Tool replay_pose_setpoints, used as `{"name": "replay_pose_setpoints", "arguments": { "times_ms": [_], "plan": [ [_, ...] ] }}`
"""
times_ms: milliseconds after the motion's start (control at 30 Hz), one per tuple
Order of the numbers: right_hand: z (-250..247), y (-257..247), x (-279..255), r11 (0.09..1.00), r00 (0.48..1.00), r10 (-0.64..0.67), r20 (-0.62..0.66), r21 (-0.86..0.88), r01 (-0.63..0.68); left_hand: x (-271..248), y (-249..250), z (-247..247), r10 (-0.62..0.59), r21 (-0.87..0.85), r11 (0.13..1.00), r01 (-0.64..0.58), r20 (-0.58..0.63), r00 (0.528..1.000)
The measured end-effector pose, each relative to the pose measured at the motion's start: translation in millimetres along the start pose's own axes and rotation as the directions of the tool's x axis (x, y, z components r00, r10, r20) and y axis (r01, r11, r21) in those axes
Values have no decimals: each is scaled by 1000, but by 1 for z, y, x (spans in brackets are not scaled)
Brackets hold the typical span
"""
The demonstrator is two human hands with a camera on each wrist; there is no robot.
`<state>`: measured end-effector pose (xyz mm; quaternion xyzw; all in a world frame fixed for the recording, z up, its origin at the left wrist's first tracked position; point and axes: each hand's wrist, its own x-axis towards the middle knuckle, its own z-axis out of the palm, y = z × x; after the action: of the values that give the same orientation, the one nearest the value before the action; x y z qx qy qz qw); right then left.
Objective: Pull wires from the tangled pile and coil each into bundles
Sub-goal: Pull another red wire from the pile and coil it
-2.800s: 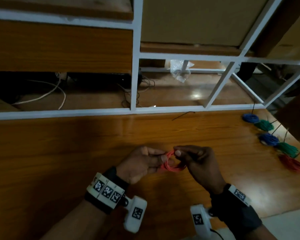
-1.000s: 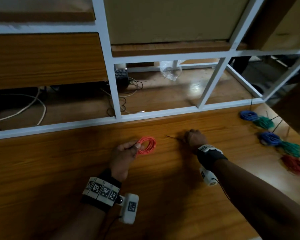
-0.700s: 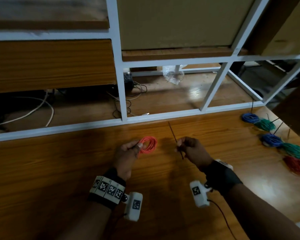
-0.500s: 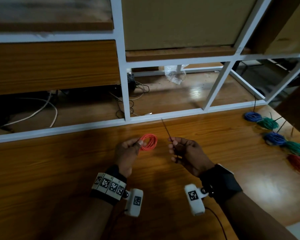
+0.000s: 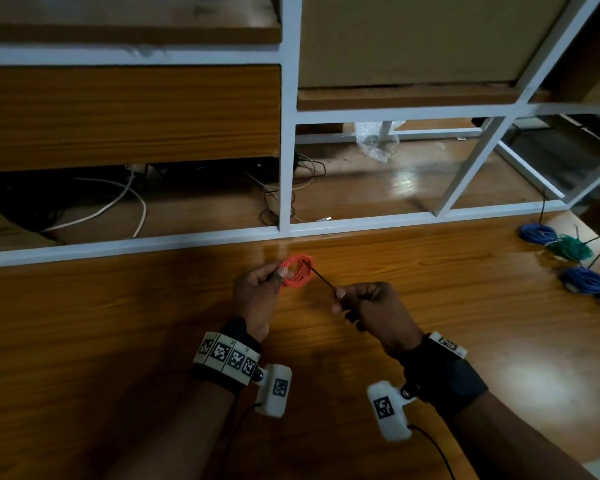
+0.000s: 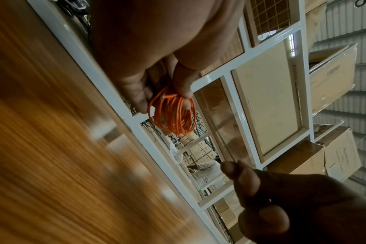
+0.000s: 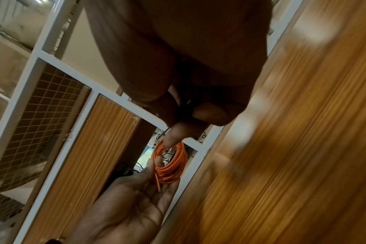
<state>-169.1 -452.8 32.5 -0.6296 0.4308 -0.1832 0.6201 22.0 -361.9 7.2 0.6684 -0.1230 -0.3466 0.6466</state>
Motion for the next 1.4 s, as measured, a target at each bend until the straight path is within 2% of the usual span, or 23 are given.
{"name": "replay_pose_setpoints", "arguments": {
  "times_ms": [100,267,367,567,767,833,1033,1200,1300,1400],
  "plan": [
    [10,-3,-4,998,998,65,-7,-5,-65,3,2,-7,29,-40,999,-31,-51,998],
    [23,-12,-4,989,991,131,-17,65,-129,-11,3,-10,136,1,991,-137,132,982],
    [28,-17,-4,984,991,135,4,121,-134,-20,2,-9,160,-14,987,-160,182,970],
    [31,-6,-9,974,990,130,54,181,-138,-30,-6,1,53,-167,986,-21,189,981],
    [30,-4,-11,980,993,104,54,165,-111,-29,-9,5,-53,-104,991,84,271,961],
    [27,-6,-11,981,992,105,67,160,-114,-30,-4,6,-39,-81,995,66,297,954],
    [13,-15,-14,960,987,134,94,233,-153,-26,3,6,-11,-68,997,27,228,974],
    [-2,9,-20,931,977,208,-37,315,-186,-25,4,-1,-14,-112,993,29,139,990],
    [-4,32,-27,936,986,159,-47,326,-136,-25,0,-4,-31,-123,991,45,106,994],
    [-4,42,-34,967,997,62,-50,251,-47,-26,-2,-4,-58,-169,983,71,81,995]
  ]
}}
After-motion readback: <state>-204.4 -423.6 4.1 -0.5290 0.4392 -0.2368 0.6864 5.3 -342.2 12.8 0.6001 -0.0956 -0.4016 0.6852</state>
